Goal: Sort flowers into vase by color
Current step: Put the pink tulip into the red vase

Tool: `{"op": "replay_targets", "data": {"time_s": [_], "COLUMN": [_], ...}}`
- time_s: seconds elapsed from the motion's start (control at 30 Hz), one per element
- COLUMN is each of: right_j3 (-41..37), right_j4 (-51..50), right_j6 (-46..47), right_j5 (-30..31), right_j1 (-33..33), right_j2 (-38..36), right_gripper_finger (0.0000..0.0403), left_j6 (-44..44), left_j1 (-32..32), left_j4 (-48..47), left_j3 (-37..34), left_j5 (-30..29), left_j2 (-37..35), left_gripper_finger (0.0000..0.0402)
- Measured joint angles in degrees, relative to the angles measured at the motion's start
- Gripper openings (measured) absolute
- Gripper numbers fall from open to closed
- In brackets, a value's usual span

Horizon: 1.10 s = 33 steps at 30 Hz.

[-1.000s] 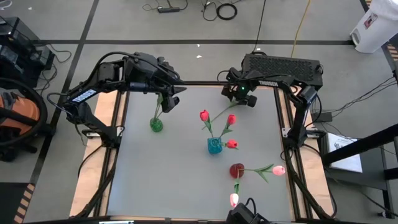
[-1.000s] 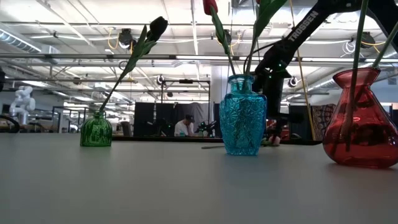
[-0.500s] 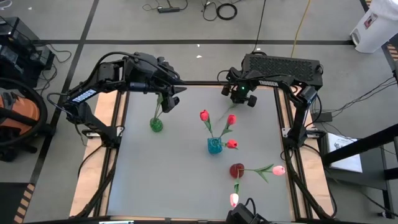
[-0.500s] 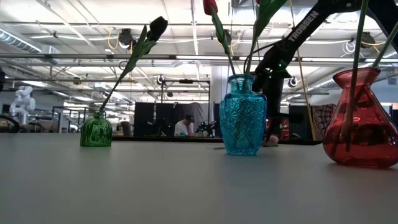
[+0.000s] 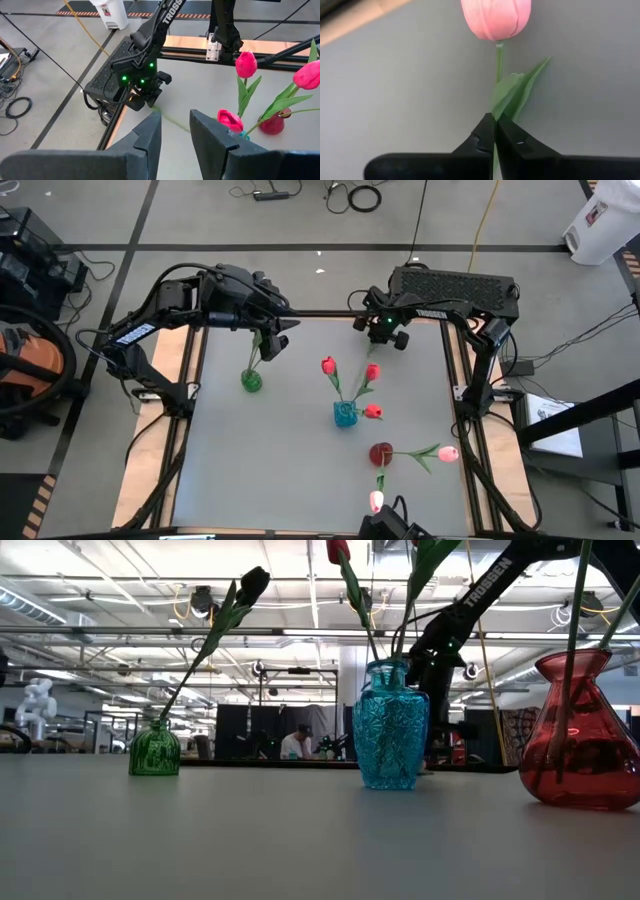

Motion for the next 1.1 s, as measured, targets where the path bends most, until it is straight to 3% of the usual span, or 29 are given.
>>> {"op": "replay_targets", "data": {"time_s": [0.57, 1.1], "right_j3": [0.0, 0.0], "right_j4": [4.6, 5.0], "right_j6": [-7.8, -18.5], "right_j5": [1.0, 7.8], "right_j1": [0.0, 0.8], "right_j2": [-6.2, -21.2], "right_gripper_finger": [0.0000, 0.0000], "left_j6": [0.0, -2.1], "left_j1": [0.0, 0.0], "left_j4": [0.3, 0.9], "left_j3": [0.0, 0.0], "left_j5": [0.0, 0.0], "left_j2": [0.0, 0.0], "left_gripper_finger": [0.0109, 0.0109]}}
